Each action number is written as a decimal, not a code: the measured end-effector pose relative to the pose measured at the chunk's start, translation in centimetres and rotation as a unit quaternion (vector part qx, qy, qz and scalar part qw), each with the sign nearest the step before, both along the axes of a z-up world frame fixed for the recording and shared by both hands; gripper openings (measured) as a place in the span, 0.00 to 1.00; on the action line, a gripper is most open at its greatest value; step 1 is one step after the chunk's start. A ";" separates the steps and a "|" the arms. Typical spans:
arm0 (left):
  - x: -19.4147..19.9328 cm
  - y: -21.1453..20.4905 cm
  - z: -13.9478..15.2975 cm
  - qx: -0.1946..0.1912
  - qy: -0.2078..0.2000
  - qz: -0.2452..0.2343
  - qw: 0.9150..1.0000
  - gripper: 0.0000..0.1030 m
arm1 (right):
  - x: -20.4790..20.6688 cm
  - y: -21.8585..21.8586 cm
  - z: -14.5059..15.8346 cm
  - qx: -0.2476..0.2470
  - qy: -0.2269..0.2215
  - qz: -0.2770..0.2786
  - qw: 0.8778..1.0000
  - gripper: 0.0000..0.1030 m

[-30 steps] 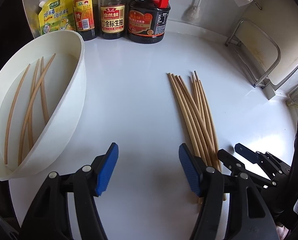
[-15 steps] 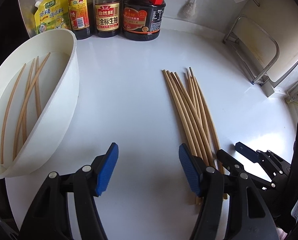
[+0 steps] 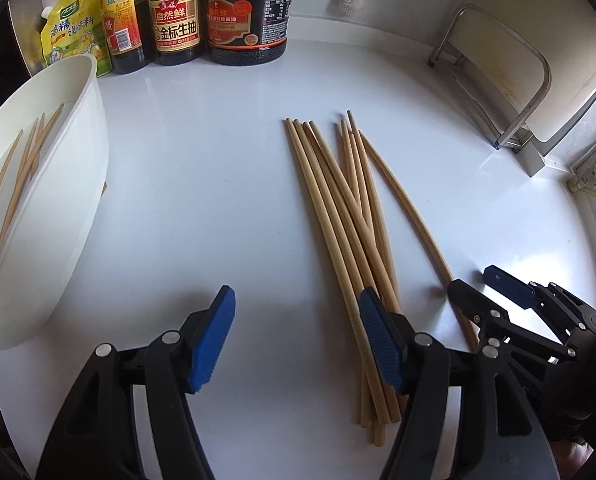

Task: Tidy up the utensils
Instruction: 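Lower the left gripper around one chopstick while the right gripper straddles another, then close the left gripper on its chopstick while the right gripper closes on another, then carry both held chopsticks up and over the white basin, then open both grippers to drop the chopsticks into the basin, then move both open grippers back to the chopstick pile, then lower the left gripper onto a chopstick while the right gripper grasps another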

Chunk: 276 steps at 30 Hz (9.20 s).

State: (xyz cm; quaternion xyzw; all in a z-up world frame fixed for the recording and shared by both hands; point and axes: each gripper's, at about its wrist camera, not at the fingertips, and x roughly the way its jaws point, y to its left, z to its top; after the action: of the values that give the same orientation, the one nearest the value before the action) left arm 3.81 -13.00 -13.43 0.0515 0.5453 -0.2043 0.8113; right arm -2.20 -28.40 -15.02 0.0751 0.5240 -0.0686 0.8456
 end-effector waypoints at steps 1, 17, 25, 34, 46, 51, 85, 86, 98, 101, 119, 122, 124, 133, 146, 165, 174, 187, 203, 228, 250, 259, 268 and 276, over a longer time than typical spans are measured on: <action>0.0 -0.1 -0.1 0.002 -0.001 0.000 1.000 0.62 | -0.1 0.0 0.0 0.001 0.000 0.000 1.000 0.45; 0.1 -0.1 -1.0 0.018 0.011 0.008 1.000 0.64 | -0.2 -0.1 0.1 0.014 -0.006 0.007 1.000 0.45; 0.1 0.5 -1.1 0.034 0.000 0.022 0.999 0.64 | 0.1 0.5 0.0 0.010 -0.006 0.016 1.000 0.45; 0.8 2.3 -0.6 0.042 -0.027 0.056 0.997 0.64 | 0.7 0.7 0.0 0.004 -0.010 0.017 1.000 0.45; 1.4 3.1 -0.6 0.053 -0.038 0.065 0.996 0.64 | 0.8 0.7 0.0 0.005 -0.012 0.017 1.000 0.45; 1.7 3.3 -1.3 0.058 -0.031 0.070 0.995 0.64 | 0.9 0.6 0.0 0.002 -0.015 0.014 1.000 0.45; 0.7 1.9 1.5 0.021 -0.023 -0.011 0.999 0.08 | 0.7 1.9 2.8 0.030 -0.032 0.016 0.999 0.06; 0.7 2.0 2.0 0.018 -0.024 -0.013 0.999 0.08 | 0.6 2.1 3.4 0.030 -0.035 0.015 0.999 0.06; 3.1 8.2 9.8 -0.006 -0.072 -0.015 0.997 0.08 | 3.0 7.8 10.0 0.025 -0.070 0.032 0.997 0.06; 4.1 10.5 11.2 -0.007 -0.088 -0.009 0.996 0.08 | 4.5 10.2 11.4 0.025 -0.083 0.045 0.995 0.06; 11.3 24.9 12.0 0.016 -0.107 0.071 0.992 0.08 | 13.9 26.3 12.1 0.068 -0.085 0.164 0.980 0.06; 12.1 26.2 10.6 0.018 -0.093 0.081 0.992 0.08 | 15.4 27.9 10.8 0.072 -0.062 0.174 0.980 0.06; 12.6 26.8 9.6 0.020 -0.081 0.086 0.993 0.08 | 16.2 28.9 10.0 0.074 -0.048 0.181 0.979 0.06; 14.3 26.5 6.7 0.022 -0.042 0.082 0.996 0.08 | 18.8 30.0 5.9 0.088 -0.002 0.169 0.982 0.06; 15.1 27.5 7.3 0.022 -0.049 0.108 0.993 0.34 | 18.4 28.7 6.5 0.081 -0.011 0.157 0.984 0.15; 11.4 27.9 11.1 0.012 -0.089 0.124 0.988 0.56 | 13.5 25.4 11.2 0.086 -0.054 0.141 0.985 0.27; 9.8 25.5 11.7 0.000 -0.086 0.107 0.991 0.56 | 10.8 21.9 12.2 0.074 -0.068 0.103 0.990 0.28; 6.5 22.1 13.7 -0.005 -0.111 0.077 0.991 0.60 | 5.8 16.7 14.1 0.077 -0.100 0.054 0.990 0.35; 2.2 12.8 9.9 0.011 -0.084 0.022 0.996 0.62 | 0.7 7.8 7.1 0.060 -0.034 -0.006 0.998 0.36; 0.7 5.0 2.4 -0.016 -0.067 0.023 0.997 0.69 | 2.4 2.7 1.1 0.061 -0.032 0.007 0.998 0.42; 1.4 4.1 1.1 -0.013 -0.057 0.038 0.998 0.72 | 3.1 3.0 0.2 0.012 -0.025 0.033 0.999 0.42; 0.8 1.9 0.3 -0.016 -0.049 0.022 0.998 0.72 | 2.2 1.4 0.3 0.008 -0.026 0.019 0.999 0.42; 0.9 0.6 -0.3 -0.013 -0.041 0.011 0.999 0.72 | 1.6 0.4 0.2 0.011 -0.029 0.008 1.000 0.42; 0.9 0.0 -1.1 0.001 -0.035 0.004 0.999 0.73 | 1.6 0.3 0.2 0.012 -0.030 0.006 0.999 0.42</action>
State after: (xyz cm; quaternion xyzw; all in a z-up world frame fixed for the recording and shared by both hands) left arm 4.67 -12.96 -14.52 0.0575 0.5172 -0.1981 0.8307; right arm -0.64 -28.05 -14.84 0.0843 0.4998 -0.0547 0.8603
